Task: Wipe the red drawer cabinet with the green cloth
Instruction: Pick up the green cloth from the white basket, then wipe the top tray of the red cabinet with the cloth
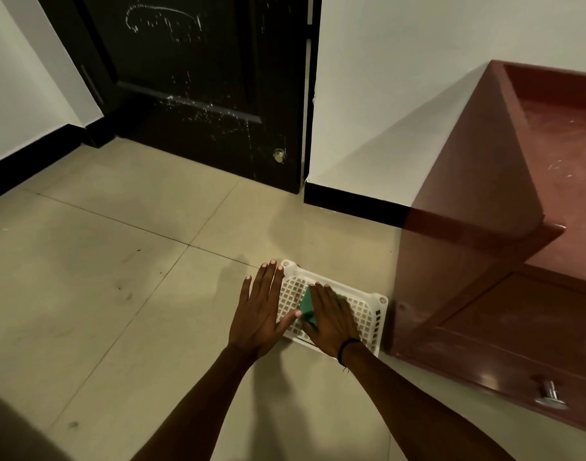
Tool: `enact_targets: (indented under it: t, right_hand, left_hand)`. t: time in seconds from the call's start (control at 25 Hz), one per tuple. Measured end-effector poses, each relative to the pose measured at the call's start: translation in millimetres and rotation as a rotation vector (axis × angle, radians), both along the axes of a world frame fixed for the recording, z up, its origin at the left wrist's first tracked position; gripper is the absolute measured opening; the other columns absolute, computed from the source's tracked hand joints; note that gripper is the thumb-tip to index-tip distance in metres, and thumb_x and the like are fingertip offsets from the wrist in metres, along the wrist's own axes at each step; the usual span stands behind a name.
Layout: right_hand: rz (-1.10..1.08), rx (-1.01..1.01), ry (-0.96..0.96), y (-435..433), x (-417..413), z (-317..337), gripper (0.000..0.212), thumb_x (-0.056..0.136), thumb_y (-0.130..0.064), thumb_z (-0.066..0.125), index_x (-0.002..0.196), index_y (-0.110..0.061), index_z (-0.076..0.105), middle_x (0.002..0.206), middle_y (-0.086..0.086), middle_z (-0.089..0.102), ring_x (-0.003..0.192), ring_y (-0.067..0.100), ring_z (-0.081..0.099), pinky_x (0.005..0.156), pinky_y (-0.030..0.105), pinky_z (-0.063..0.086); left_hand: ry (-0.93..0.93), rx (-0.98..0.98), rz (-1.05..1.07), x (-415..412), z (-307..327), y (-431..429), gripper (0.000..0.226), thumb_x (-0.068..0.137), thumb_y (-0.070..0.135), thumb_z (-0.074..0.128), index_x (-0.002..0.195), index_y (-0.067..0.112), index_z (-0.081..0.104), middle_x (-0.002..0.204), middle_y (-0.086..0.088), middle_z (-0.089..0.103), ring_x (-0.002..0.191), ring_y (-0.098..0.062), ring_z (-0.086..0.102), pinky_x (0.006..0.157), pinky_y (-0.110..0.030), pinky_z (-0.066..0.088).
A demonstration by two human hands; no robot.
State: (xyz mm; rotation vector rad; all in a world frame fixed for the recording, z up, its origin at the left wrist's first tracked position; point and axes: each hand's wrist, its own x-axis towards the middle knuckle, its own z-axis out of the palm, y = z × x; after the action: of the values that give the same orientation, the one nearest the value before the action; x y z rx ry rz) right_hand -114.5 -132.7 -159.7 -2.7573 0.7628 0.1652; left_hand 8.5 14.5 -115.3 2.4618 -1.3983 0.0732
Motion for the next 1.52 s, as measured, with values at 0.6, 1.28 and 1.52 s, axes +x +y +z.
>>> enact_targets:
  t: [0.6, 1.28, 1.52]
  right_hand:
    - [0.038, -0.058, 0.110, -6, 8, -9, 0.074, 0.095, -0.006, 0.047, 0.157, -0.014, 0.009, 0.163, 0.009, 0.018, 0.150, 0.028, 0.016, 0.119, 0.054, 0.022]
    - [-0.029, -0.089, -0.336, 5, -62, 180, 0.067, 0.095, -0.005, 0.042, 0.152, -0.032, 0.022, 0.153, -0.004, 0.041, 0.129, 0.022, 0.050, 0.085, 0.040, 0.052]
    - [-0.014, -0.259, -0.490, 16, -96, 283, 0.055, 0.096, -0.009, 0.047, 0.147, -0.024, 0.033, 0.139, 0.004, 0.055, 0.110, 0.028, 0.061, 0.068, 0.039, 0.053]
  left_hand:
    - [-0.045, -0.023, -0.048, -7, -11, -11, 0.088, 0.096, 0.064, 0.040, 0.158, 0.010, 0.007, 0.168, -0.006, 0.003, 0.155, -0.018, -0.001, 0.125, -0.045, 0.007]
    - [-0.093, -0.274, -0.098, -35, 141, -47, 0.078, 0.098, 0.065, 0.020, 0.158, 0.015, 0.014, 0.166, -0.006, 0.013, 0.154, -0.020, 0.012, 0.124, -0.047, 0.013]
    - [-0.223, -0.400, -0.205, -64, 246, -66, 0.078, 0.099, 0.063, 0.019, 0.156, 0.011, 0.019, 0.164, -0.011, 0.023, 0.152, -0.025, 0.018, 0.124, -0.049, 0.017]
